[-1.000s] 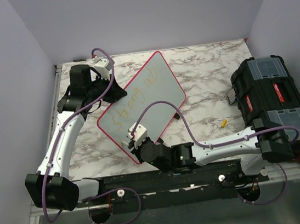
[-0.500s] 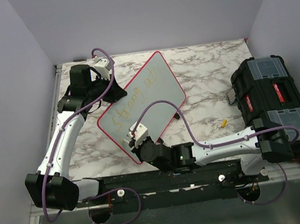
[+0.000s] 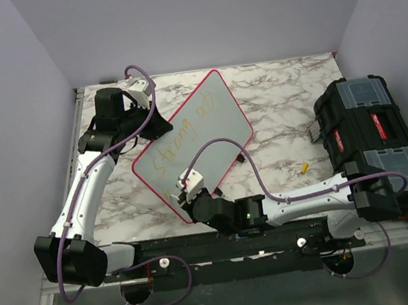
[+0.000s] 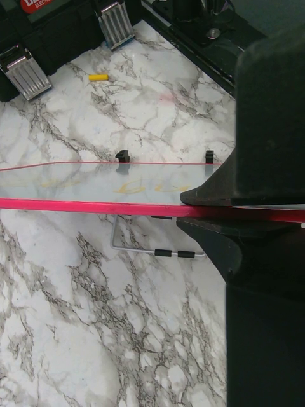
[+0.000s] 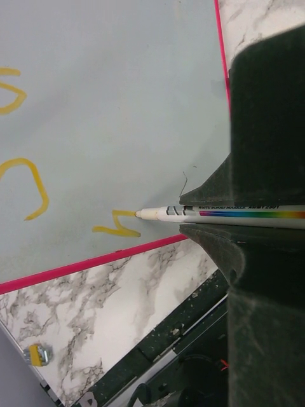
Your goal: Write a sentence on the whiteboard
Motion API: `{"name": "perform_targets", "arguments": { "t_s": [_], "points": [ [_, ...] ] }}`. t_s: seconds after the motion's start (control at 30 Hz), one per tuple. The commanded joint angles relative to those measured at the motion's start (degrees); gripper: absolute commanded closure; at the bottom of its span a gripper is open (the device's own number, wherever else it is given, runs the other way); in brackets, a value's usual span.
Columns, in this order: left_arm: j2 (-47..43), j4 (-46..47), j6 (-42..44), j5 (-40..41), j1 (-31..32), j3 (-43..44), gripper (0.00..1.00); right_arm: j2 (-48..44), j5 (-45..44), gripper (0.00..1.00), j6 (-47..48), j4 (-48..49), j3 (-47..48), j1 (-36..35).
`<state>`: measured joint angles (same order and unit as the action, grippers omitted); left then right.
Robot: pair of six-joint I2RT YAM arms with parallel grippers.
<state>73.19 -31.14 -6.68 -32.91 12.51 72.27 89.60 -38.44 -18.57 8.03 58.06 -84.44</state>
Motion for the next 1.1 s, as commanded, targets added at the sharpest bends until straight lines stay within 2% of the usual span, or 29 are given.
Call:
{"name": "perform_targets", "arguments": {
  "t_s": [0.0, 0.37, 0.6, 1.07],
  "points": [
    [0.20, -1.65, 2.63, 4.25, 0.50, 0.56, 1.00, 0.23, 1.87, 0.99, -1.80, -2.93, -1.95, 0.23],
    [0.20, -1.64, 2.59, 4.07, 0.49, 0.66, 1.00, -4.49, -0.54, 0.99, -0.25, -5.66, -0.93, 0.26],
    [0.18, -1.57, 2.59, 4.01, 0.49, 0.58, 1.00, -10.03, 2.60, 0.99, 0.12, -0.63, -3.47, 0.26],
    [0.19, -1.65, 2.52, 3.98, 0.49, 0.55, 1.00, -5.13, 1.90, 0.99, -1.29, 0.70, -2.06, 0.89]
  ]
}}
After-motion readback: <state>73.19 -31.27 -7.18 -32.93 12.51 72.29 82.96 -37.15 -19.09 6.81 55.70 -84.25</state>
